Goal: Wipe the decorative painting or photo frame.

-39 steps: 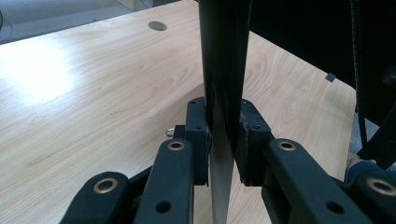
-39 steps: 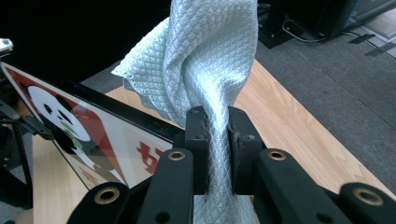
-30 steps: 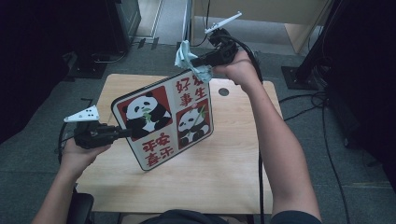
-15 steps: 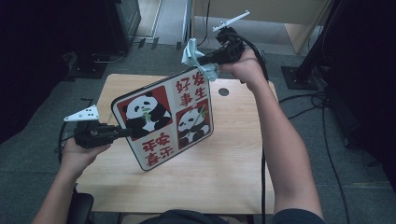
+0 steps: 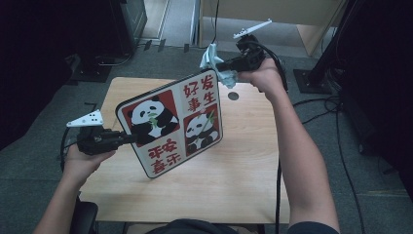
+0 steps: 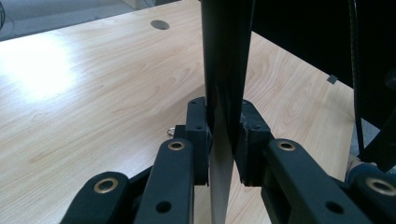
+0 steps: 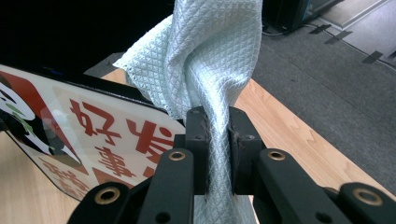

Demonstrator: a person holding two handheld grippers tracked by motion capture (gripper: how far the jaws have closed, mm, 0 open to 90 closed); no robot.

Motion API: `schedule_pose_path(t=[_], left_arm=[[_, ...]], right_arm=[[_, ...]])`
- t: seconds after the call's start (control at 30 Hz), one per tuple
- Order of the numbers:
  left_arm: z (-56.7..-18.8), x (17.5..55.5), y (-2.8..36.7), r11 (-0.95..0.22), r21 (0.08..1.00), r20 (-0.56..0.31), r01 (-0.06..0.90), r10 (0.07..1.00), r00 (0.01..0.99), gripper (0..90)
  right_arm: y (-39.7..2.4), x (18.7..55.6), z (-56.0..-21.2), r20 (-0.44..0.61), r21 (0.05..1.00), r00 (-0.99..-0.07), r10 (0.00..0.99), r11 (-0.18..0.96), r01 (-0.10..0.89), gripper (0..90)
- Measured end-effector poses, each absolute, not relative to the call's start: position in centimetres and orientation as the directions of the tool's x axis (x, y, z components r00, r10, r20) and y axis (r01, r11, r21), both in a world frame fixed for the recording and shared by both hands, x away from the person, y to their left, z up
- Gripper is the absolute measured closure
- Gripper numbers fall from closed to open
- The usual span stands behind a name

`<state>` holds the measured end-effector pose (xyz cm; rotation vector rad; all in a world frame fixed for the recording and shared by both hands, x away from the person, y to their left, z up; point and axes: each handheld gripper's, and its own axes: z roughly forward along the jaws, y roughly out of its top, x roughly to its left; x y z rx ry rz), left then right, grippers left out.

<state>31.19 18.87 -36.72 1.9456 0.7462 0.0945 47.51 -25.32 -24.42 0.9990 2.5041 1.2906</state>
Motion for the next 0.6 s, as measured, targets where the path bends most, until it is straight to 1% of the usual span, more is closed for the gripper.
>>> schedule_pose_path(t=[0.13,0.27,0.47,0.6], left_arm=[[-36.7,31.1,18.8,-0.302,0.836,-0.248,0.459,0.539,0.805,78.0],[-36.7,31.1,18.8,-0.302,0.835,-0.249,0.46,0.539,0.805,78.0],[-36.7,31.1,18.8,-0.298,0.836,-0.251,0.461,0.54,0.803,78.1],[-36.7,31.1,18.8,-0.298,0.835,-0.251,0.462,0.541,0.803,78.1]], right_arm=[[-25.8,47.6,-25.2,0.163,0.755,-0.762,0.627,0.417,0.505,81.1],[-26.6,47.6,-26.1,0.218,0.765,-0.764,0.607,0.379,0.52,81.2],[-27.4,47.5,-28.0,0.234,0.743,-0.769,0.594,0.401,0.536,81.2],[-27.5,47.6,-29.0,0.227,0.727,-0.768,0.599,0.42,0.542,81.2]])
